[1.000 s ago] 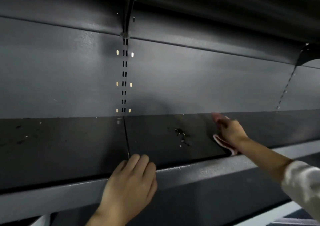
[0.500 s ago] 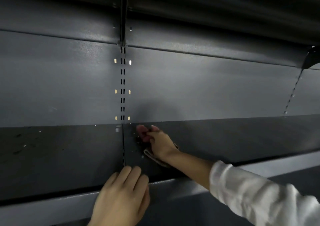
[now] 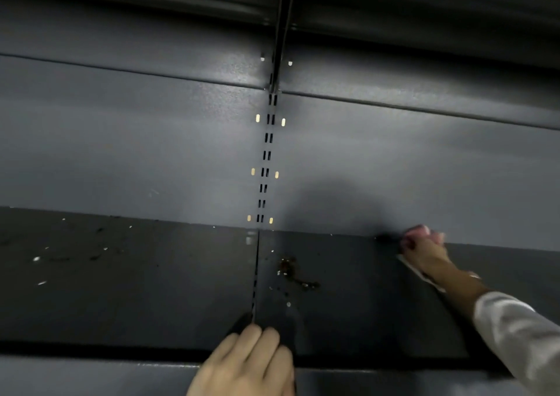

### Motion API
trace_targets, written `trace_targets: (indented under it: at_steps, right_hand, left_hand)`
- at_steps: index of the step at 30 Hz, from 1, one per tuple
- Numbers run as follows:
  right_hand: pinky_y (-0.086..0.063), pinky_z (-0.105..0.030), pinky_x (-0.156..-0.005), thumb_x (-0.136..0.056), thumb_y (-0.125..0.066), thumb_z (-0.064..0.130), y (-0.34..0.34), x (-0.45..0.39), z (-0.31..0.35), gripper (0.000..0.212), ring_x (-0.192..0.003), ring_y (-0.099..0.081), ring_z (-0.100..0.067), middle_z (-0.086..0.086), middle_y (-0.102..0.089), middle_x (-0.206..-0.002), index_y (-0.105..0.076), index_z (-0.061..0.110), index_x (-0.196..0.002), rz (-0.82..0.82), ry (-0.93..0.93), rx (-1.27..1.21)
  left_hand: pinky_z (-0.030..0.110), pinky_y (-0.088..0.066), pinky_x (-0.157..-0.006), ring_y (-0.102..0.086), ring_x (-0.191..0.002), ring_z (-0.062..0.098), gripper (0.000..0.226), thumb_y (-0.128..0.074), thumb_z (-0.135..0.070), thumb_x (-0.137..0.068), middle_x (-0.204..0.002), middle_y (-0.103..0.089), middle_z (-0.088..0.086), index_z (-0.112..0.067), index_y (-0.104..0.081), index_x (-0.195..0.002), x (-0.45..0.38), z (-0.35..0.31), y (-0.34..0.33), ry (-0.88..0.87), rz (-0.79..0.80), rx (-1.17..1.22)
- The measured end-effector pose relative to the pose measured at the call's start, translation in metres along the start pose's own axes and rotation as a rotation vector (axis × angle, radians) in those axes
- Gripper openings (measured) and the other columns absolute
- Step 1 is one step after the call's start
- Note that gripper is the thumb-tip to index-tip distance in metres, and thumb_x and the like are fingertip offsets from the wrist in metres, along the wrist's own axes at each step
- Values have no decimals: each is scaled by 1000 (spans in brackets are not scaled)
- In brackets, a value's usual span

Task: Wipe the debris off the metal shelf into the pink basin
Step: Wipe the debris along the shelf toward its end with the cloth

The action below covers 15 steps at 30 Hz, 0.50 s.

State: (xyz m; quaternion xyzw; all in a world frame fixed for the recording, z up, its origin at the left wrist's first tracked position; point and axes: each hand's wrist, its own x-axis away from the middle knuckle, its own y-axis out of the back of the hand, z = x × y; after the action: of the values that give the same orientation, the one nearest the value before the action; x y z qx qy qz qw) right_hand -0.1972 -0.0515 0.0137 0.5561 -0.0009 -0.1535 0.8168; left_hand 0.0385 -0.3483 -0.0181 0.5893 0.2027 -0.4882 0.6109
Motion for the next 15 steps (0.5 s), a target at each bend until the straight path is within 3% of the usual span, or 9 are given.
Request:
trace_targets:
  at_steps: [4, 5, 9, 12, 15]
  right_hand:
    - [-15, -49, -114, -87, -51, 23, -24, 5, 42, 31, -130, -31, -32, -17, -44, -135, -58, 11, -115, 46, 178, 158]
    - [-17, -49, -115, -86, -54, 21, -26, 9, 45, 30, -130, -31, -33, -17, -41, -136, -58, 10, -113, 63, 197, 119]
    - [-34, -35, -105, -81, -60, 12, -24, 33, 68, 35, -121, -46, -34, -15, -40, -141, -57, 10, -116, 181, 356, -10]
    - [-38, -27, -95, -81, -59, 7, -27, 64, 108, 36, -117, -51, -32, -14, -54, -131, -58, 10, -116, 243, 518, -86]
    - [-41, -10, -86, -87, -49, 3, -36, 99, 145, 28, -114, -55, -29, -16, -61, -123, -61, 6, -112, 284, 652, -216]
  left_hand:
    - [21, -31, -49, -45, -43, 14, 25, -47, -19, -67, -48, -44, -2, -20, -45, -42, 1, -2, -1, 14, -16, -12]
    - [21, -31, -50, -45, -44, 15, 25, -47, -18, -67, -48, -44, -1, -19, -45, -42, 1, -2, -1, 17, -22, -8]
    - [26, -28, -54, -47, -43, 17, 22, -48, -16, -64, -49, -47, 1, -18, -46, -42, 0, -4, -5, 30, -62, -11]
    - [26, -28, -54, -49, -43, 18, 22, -48, -16, -62, -50, -52, 1, -17, -48, -41, -2, -4, -4, 34, -73, -1]
    - [26, -29, -54, -51, -48, 19, 22, -48, -18, -62, -51, -56, 1, -17, -51, -41, -4, -4, -2, 30, -75, 18]
